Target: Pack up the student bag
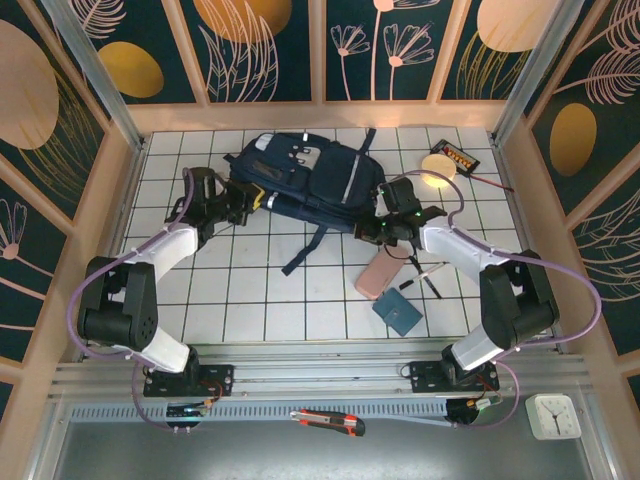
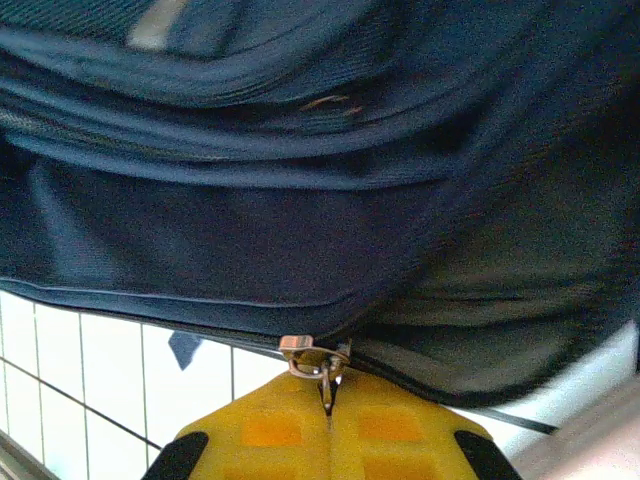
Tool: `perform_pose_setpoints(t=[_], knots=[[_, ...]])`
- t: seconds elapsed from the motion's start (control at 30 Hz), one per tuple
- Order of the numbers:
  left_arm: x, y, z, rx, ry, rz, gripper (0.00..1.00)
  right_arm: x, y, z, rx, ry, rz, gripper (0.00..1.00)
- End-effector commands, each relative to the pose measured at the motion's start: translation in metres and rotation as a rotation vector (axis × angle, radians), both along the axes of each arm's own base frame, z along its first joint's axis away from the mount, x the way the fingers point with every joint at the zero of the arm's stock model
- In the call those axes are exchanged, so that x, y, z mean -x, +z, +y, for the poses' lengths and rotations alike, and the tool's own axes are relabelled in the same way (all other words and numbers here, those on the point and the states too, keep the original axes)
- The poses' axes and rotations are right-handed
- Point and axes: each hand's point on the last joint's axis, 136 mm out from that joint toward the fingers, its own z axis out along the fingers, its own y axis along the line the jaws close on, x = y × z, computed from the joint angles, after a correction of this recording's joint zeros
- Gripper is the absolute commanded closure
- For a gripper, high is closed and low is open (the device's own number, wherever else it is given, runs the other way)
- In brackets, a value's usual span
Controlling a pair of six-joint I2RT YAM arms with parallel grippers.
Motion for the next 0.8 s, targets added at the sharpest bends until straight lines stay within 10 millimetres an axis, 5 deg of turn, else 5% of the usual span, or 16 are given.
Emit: perform_pose_setpoints(t=[0.0, 0.2, 0.5, 0.63, 0.77], knots=[[-0.021, 0.033, 0.044, -0.065, 0.111, -0.152, 1.00, 0.003, -0.008, -0.018, 0.086, -0.003, 0.053, 1.00], [-0.033, 0.024, 0.054, -0.077, 0.083, -0.147, 1.00, -0.003, -0.006, -0.003, 0.050, 0.033, 0.063, 1.00], [-0.076, -0.004, 0.079, -0.105, 0.088, -0.125, 1.00, 0.003, 0.003, 0.066, 0.029, 0.198, 0.048, 1.00], [-0.087, -0.011, 0.088, -0.169, 0.065, -0.107, 0.53, -0.001, 0.000, 0.106, 0.008, 0.227, 0.078, 1.00], [-0.061, -0.011, 0.092, -0.206, 0.082, -0.089, 0.21, -0.007, 0.008, 0.143, -0.039, 0.259, 0.078, 1.00]])
